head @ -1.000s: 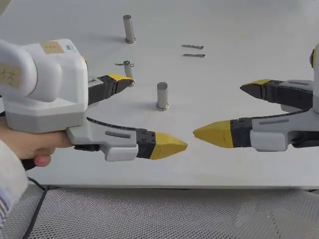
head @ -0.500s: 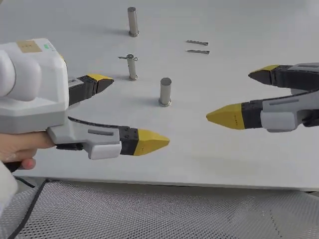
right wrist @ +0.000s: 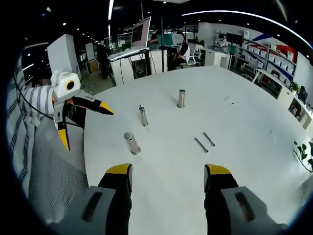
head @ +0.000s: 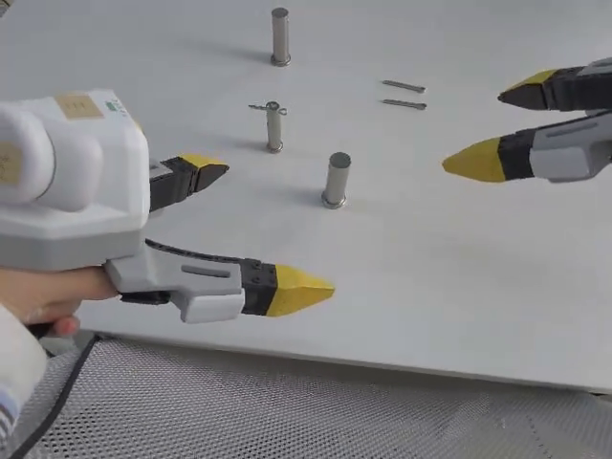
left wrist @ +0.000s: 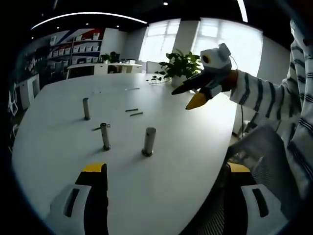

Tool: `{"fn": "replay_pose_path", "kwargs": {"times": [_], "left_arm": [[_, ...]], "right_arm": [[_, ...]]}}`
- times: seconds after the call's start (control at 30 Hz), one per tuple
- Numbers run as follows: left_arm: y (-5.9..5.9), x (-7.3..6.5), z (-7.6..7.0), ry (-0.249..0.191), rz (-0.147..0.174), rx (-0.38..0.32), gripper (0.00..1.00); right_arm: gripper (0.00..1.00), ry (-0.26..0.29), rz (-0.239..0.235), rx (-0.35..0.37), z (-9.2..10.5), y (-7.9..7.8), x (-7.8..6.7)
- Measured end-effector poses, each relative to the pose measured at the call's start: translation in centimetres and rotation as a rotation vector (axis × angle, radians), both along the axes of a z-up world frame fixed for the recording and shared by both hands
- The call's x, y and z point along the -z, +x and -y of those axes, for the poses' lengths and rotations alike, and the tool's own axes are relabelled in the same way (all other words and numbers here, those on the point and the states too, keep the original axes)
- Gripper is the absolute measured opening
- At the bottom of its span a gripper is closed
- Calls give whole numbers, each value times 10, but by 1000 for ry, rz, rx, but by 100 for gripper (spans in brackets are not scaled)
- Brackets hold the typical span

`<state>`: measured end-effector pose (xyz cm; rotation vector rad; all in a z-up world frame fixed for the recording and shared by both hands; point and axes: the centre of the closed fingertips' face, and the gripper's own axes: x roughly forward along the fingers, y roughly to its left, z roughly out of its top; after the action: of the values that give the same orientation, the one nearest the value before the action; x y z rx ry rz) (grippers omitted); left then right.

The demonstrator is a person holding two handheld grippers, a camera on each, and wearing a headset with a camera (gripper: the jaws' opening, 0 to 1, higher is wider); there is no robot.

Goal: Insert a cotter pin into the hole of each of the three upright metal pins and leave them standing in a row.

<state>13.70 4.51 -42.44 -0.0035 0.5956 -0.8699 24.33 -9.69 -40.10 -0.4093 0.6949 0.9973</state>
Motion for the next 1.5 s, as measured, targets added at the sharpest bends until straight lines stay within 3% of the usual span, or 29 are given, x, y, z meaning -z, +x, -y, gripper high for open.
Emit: {"fn": "replay_pose_path", "kwargs": {"times": [0.1, 0.27, 0.4, 0.43, 0.5, 0.63, 0.77, 0.93, 1.03, 1.4, 1.5], "left_arm": [[0, 2, -2, 2, -6, -3, 99], [3, 3, -8, 4, -9, -25, 99], [5, 3, -12, 2, -5, -37, 99], [5, 3, -13, 11, -1, -38, 99], [6, 4, -15, 20, 0, -37, 99], [7, 6, -17, 27, -2, -42, 99], [5, 8, -19, 29, -7, -40, 96], [5, 9, -16, 18, -22, -58, 97], [6, 8, -16, 11, -20, -75, 97], [7, 12, -17, 3, -33, -95, 96], [7, 11, -15, 0, -33, -96, 96]], "right_arm": [[54, -66, 18, -29, 5, 12, 2], [48, -89, 13, -55, 6, 27, 6], [41, -174, 22, -105, 11, 39, 15], [40, -216, 38, -134, 12, 43, 16], [36, -246, 76, -171, 8, 49, 15], [30, -247, 74, -202, -4, 58, 15], [26, -292, 77, -258, -8, 68, 18], [13, -291, 41, -300, -15, 80, 27], [9, -336, 20, -338, -14, 83, 38], [4, -452, -25, -425, -21, 97, 71], [3, -466, -63, -445, -21, 99, 80]]}}
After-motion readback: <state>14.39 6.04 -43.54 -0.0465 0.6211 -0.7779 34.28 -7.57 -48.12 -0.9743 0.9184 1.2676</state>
